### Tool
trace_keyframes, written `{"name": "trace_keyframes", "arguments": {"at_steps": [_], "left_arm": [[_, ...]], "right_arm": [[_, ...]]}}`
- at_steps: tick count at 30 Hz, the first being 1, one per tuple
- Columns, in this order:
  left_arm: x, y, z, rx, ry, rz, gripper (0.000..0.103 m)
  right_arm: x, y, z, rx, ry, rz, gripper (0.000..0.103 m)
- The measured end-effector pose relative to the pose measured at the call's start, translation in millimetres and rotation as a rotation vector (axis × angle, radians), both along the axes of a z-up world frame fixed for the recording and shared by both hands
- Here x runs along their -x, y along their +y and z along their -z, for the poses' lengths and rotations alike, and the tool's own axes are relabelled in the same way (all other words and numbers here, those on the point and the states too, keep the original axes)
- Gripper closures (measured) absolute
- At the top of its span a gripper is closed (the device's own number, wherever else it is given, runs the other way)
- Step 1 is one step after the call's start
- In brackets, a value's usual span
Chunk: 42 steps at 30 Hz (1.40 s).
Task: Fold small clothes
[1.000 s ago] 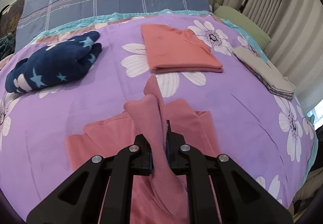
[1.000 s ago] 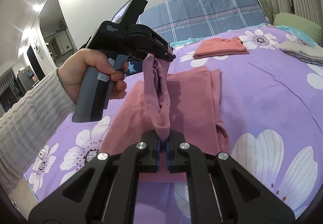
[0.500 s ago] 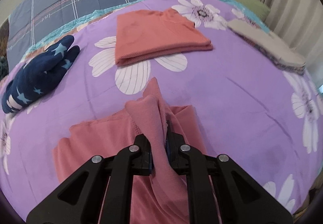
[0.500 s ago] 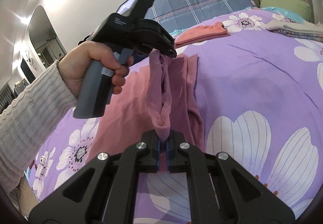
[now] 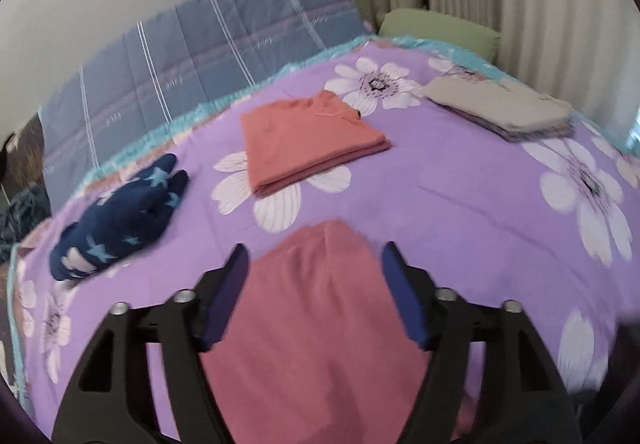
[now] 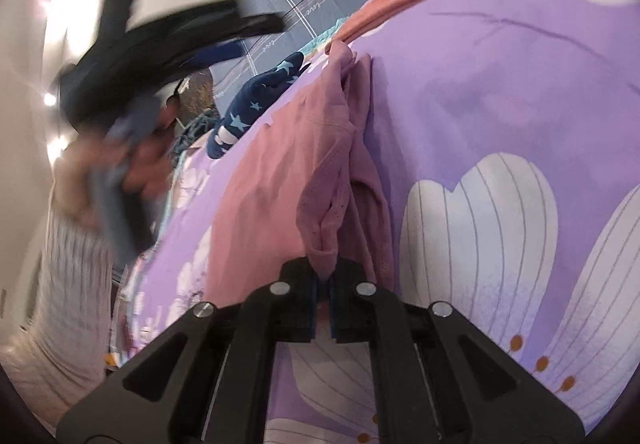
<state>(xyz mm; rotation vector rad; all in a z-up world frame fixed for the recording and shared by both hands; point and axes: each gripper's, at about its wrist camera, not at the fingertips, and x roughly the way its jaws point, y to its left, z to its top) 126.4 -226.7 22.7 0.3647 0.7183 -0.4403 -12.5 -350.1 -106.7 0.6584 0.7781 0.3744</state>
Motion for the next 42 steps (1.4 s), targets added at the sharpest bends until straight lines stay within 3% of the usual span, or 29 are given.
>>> {"name": "trace_keyframes", "arguments": {"at_steps": [8,13,17,26,29,31,34,37,40,42], "left_arm": [[108.1,70.6,37.5,-0.036,0.047,0.045,0.025],[153.1,86.2,72.8,-0.082,0.087,0.045,0.025],[158.3,83.0,87.1,-0.138,0.052,0.019,0.025],[145.6,94.9,85.4,-0.096,-0.004,-0.126,0.025],[146.6,104.8,93.9,-0.207,-0.053,-0.203,0.025],[145.8,119.3,103.9,-0.257,-0.042,-0.254,0.022],[148.2,136.6,100.9,-0.174,-0.009,-0.281,0.021],[148.7,134.8,100.6,-0.181,-0.011,-0.282,0.021],[149.1,134.8,101.5,-0.178,-0.001,-0.270,0.021],[146.8,139.9,100.5,-0.144,0.022,-0.271,0.021]], "right_arm": [[-7.7,-5.8,4.8,-0.074,0.047,-0.005,0.099],[-12.7,-3.2,-2.1,-0.073,0.054,-0.003,0.099],[-9.1,-4.7,-9.8,-0.096,0.045,-0.005,0.098],[-6.5,-8.5,-25.0,-0.133,0.019,-0.014,0.099],[-8.7,-11.3,-20.9,-0.145,0.044,-0.007,0.099],[-9.2,-12.8,-13.4,-0.130,0.074,-0.004,0.099],[-5.8,-15.9,7.9,-0.136,0.139,-0.012,0.099],[-3.3,-19.4,22.7,-0.149,0.172,-0.003,0.098],[2.6,-17.7,12.2,-0.109,0.135,-0.002,0.097],[9.3,-16.1,-0.6,-0.018,0.081,0.015,0.096]]}}
